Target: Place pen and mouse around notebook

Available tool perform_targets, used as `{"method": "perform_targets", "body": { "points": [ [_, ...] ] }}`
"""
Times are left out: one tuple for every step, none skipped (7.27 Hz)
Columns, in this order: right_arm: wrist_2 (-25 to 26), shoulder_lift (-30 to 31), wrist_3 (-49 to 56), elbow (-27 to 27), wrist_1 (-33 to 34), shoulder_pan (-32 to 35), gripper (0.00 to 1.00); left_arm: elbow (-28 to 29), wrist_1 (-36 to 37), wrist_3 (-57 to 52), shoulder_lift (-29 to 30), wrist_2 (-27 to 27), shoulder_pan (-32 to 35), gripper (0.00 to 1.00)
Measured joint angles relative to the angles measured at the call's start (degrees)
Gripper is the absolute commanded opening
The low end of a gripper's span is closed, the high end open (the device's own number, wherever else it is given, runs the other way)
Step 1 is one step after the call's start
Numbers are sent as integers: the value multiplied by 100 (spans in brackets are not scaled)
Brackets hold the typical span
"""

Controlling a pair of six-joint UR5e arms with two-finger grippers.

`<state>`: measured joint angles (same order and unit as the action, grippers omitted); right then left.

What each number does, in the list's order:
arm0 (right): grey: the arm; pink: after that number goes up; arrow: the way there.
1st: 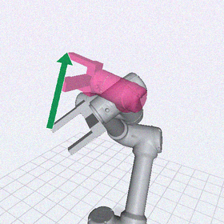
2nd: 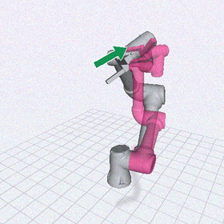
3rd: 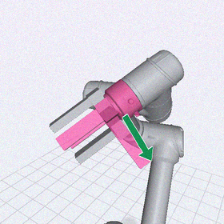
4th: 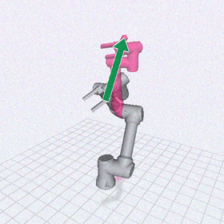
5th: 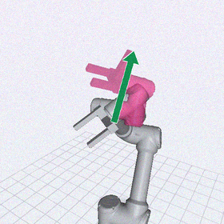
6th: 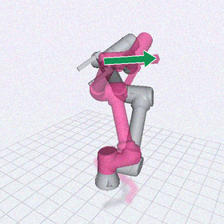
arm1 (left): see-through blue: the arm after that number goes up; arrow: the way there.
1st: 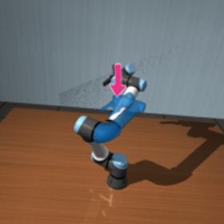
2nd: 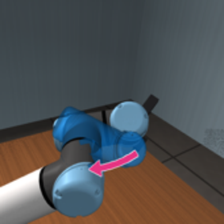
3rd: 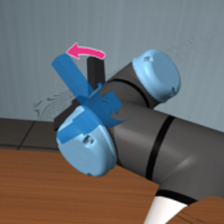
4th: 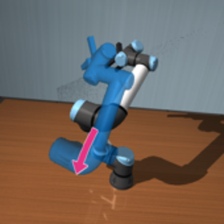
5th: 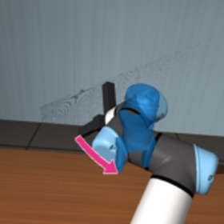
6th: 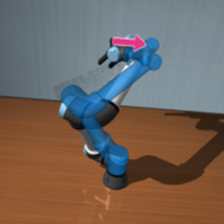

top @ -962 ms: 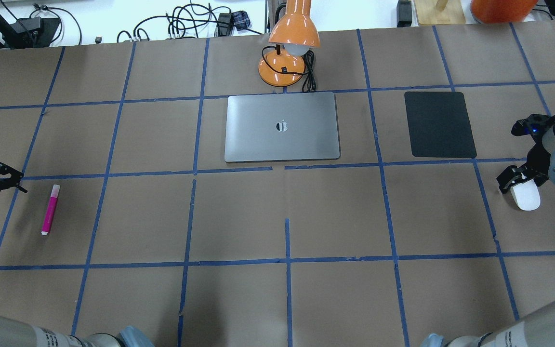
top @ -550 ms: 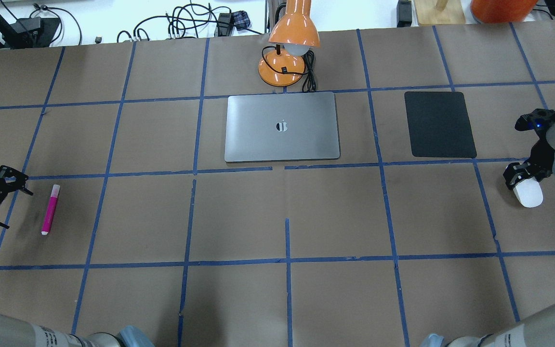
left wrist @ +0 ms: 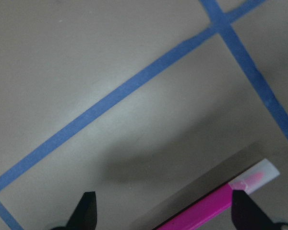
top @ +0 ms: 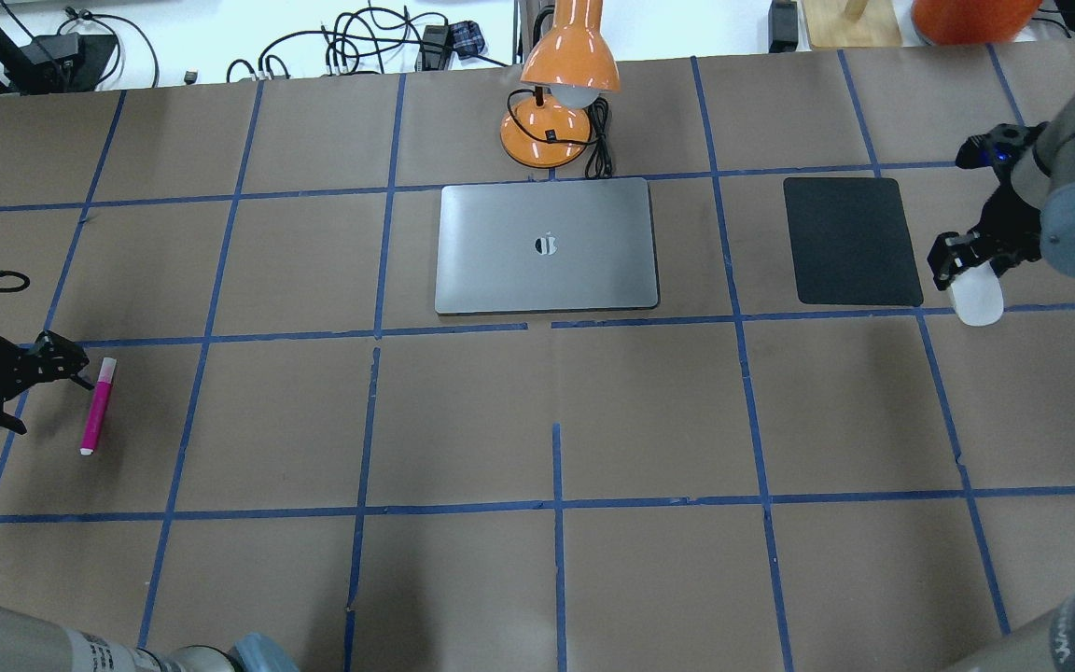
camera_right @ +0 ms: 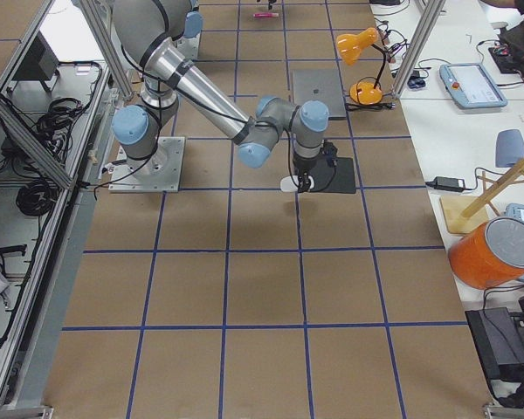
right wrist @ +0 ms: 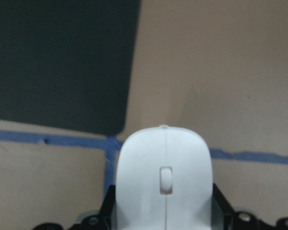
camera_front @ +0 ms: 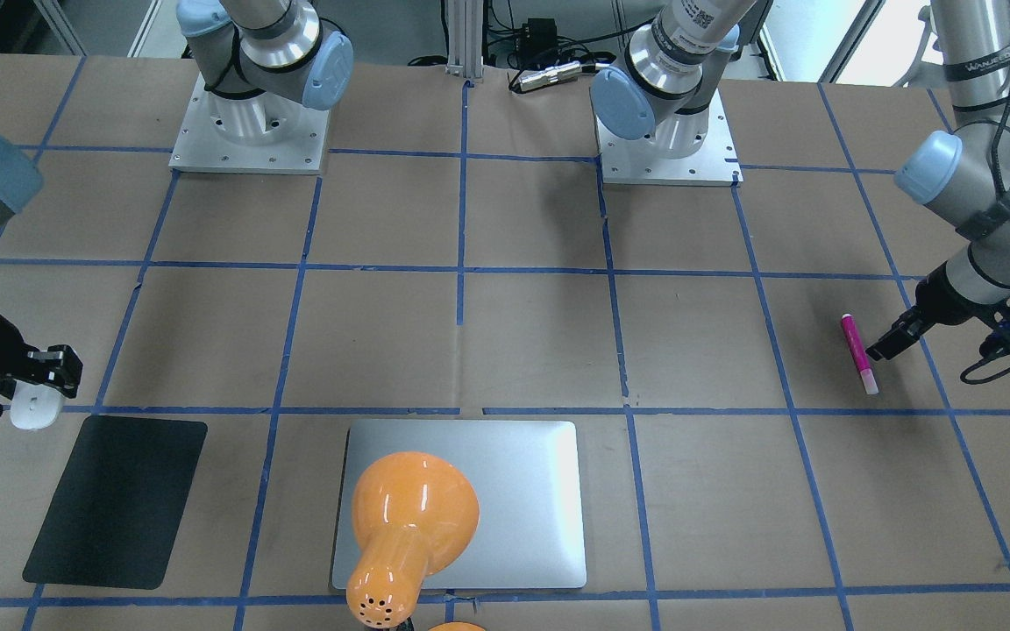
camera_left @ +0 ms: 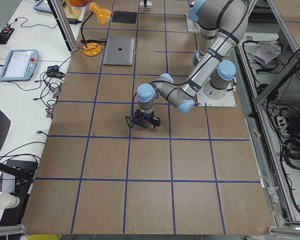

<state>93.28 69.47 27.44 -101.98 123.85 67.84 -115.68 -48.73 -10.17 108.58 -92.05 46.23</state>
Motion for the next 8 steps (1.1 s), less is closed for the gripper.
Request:
{"method": "perform_targets", "body": {
  "points": [
    [3,-361,-517,472,-61,400,9,-81,-19,-697,41,-2,49,100],
    [7,-889,-788,950,-92,645,10,-110,-8,-1357,71,-1,100,100],
    [32,-1316,-885,1272,-121,743,14,-112,17,-2018,78,8,124,100],
    [41,-1507,-915,1393,-143,774,51,-121,35,-2557,80,13,129,100],
    [41,-1583,-931,1427,-168,783,100,-132,45,-2830,96,19,131,100],
    [38,-1607,-942,1431,-189,785,100,-134,54,-2912,143,29,132,94],
    [34,-1606,-952,1435,-198,789,100,-128,60,-2920,214,34,135,66],
    [53,-1551,-957,1470,-309,789,100,-119,71,-2917,279,34,138,27]
  ]
}}
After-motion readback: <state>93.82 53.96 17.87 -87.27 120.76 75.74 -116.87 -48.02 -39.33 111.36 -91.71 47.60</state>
